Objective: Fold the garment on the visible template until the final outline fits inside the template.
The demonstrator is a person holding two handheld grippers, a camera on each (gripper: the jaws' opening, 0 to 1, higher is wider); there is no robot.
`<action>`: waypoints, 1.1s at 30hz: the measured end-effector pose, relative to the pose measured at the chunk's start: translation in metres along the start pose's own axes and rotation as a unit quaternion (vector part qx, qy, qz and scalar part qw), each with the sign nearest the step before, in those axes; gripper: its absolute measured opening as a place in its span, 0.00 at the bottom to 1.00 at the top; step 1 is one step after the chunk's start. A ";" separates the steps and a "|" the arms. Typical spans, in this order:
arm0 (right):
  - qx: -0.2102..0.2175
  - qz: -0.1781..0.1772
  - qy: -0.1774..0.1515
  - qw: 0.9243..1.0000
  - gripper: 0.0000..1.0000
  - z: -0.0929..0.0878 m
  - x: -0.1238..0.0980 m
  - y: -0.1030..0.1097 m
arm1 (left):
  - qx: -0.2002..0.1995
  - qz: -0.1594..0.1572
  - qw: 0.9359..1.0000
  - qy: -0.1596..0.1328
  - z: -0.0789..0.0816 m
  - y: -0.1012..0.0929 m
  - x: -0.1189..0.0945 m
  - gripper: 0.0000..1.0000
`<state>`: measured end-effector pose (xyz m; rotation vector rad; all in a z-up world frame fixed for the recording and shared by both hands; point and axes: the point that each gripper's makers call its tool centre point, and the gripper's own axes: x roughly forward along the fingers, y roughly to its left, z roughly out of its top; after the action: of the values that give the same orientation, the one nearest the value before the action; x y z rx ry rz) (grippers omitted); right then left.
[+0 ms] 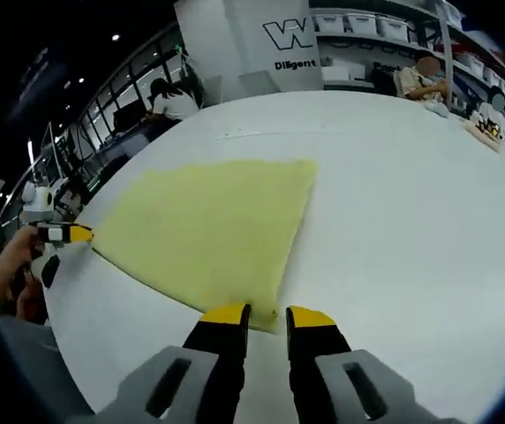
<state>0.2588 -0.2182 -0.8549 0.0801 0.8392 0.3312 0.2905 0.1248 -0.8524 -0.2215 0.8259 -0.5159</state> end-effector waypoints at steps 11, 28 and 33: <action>-0.025 -0.008 0.018 1.000 0.00 -0.003 0.003 0.000 | 0.035 0.003 0.999 0.029 -0.012 -0.004 0.004 0.01; -0.029 -0.005 0.056 0.998 0.00 -0.025 -0.010 0.006 | 0.090 0.023 0.992 0.083 -0.033 -0.012 -0.012 0.00; -0.026 -0.004 0.063 0.998 0.00 -0.033 -0.016 0.008 | 0.110 0.026 0.989 0.093 -0.043 -0.016 -0.020 0.00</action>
<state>0.2223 -0.2175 -0.8637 0.0076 0.9552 0.3526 0.2419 0.1213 -0.8619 0.0526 0.9457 -0.5801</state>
